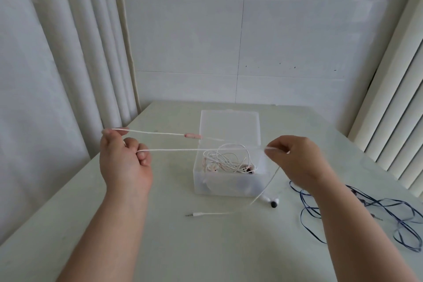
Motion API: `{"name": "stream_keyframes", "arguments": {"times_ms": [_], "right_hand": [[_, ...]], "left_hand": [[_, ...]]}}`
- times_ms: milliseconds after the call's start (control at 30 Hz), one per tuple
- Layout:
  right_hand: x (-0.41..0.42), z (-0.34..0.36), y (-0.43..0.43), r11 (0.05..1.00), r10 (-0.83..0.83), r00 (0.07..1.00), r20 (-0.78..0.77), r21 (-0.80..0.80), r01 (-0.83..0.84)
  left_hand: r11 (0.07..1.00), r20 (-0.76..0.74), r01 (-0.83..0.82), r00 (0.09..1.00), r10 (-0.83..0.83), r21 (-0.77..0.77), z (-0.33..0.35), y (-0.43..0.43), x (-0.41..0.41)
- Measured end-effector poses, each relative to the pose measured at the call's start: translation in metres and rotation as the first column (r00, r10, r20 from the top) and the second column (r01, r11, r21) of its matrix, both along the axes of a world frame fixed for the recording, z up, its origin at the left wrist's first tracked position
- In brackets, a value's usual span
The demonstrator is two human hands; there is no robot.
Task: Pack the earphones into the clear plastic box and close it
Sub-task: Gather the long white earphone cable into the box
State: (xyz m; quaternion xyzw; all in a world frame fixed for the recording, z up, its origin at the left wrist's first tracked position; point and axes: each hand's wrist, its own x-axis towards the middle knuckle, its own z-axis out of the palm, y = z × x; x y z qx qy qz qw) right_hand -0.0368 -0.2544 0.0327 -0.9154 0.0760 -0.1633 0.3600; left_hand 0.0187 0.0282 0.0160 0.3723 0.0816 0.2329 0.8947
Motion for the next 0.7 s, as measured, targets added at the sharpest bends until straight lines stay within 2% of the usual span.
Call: {"name": "stream_keyframes", "arguments": {"times_ms": [100,200,267,333,400,467,500,567,633,700], "right_hand": [[-0.001,0.002,0.002,0.997,-0.051,0.994,-0.095,-0.058,0.046],[-0.003,0.003,0.007,1.000,0.027,0.990,-0.141,0.008,-0.026],[-0.006,0.004,0.008,0.968,0.159,0.972,-0.175,0.219,-0.119],[-0.008,0.007,0.007,0.860,0.285,0.942,-0.180,0.482,-0.168],[-0.008,0.008,0.006,0.757,0.309,0.936,-0.167,0.639,-0.136],[-0.005,0.007,0.006,0.728,0.271,0.953,-0.137,0.676,-0.110],[-0.005,0.006,0.007,0.735,0.250,0.962,-0.113,0.669,-0.112],[-0.004,0.006,0.009,0.778,0.215,0.974,-0.076,0.616,-0.124],[-0.004,0.006,0.009,0.849,0.182,0.981,-0.068,0.513,-0.122],[-0.004,0.005,0.011,0.878,0.177,0.981,-0.080,0.464,-0.120]], "left_hand": [[0.998,0.034,0.028,0.999,-0.026,-0.055,0.000,0.000,0.001],[0.987,0.042,0.121,0.992,-0.117,-0.107,-0.002,-0.007,0.004],[0.972,0.040,0.169,0.986,-0.164,-0.165,-0.001,-0.012,0.003],[0.954,0.055,0.198,0.980,-0.190,-0.227,0.000,-0.015,0.003],[0.954,0.034,0.188,0.982,-0.186,-0.235,-0.001,-0.013,0.004],[0.991,-0.092,0.088,0.991,-0.098,-0.105,-0.005,-0.010,0.005],[1.000,-0.173,0.010,0.985,-0.005,0.030,-0.007,-0.009,0.006],[0.948,-0.302,-0.121,0.929,0.213,0.295,-0.009,-0.007,0.003],[0.896,-0.348,-0.194,0.872,0.343,0.399,-0.006,-0.006,-0.001],[0.882,-0.344,-0.187,0.870,0.353,0.433,-0.004,-0.006,-0.002]]}}
